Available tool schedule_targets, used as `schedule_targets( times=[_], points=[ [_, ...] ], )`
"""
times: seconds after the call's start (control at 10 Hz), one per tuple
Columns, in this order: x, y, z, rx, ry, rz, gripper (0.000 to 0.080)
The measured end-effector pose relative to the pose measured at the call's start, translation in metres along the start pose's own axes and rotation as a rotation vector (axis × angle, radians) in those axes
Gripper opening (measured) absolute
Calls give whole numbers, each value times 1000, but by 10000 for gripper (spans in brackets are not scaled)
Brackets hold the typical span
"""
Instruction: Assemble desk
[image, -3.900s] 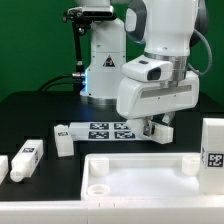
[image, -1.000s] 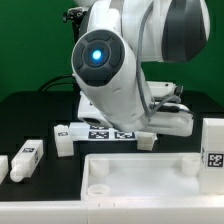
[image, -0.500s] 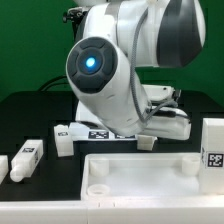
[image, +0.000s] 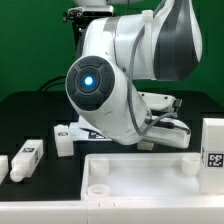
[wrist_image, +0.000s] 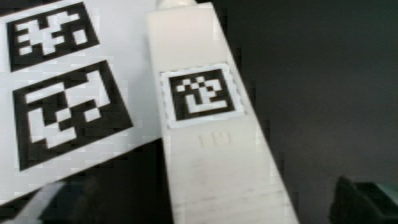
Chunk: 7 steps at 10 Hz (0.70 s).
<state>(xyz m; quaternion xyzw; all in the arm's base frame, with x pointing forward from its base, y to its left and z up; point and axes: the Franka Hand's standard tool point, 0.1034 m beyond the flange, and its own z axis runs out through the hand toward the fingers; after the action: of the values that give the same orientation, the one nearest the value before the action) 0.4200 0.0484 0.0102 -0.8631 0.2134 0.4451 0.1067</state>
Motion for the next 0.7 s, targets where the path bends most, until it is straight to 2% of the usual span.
schedule_targets(
  times=[0.2, 0.5, 0.6, 0.7],
  points=[
    [0, 0, 0, 1, 0, 0, 282],
    [0, 1, -1, 2, 1, 1, 284],
    [-7, 0, -15, 9, 2, -6, 284],
    [-20, 1, -42, 31, 7, -13, 284]
  ],
)
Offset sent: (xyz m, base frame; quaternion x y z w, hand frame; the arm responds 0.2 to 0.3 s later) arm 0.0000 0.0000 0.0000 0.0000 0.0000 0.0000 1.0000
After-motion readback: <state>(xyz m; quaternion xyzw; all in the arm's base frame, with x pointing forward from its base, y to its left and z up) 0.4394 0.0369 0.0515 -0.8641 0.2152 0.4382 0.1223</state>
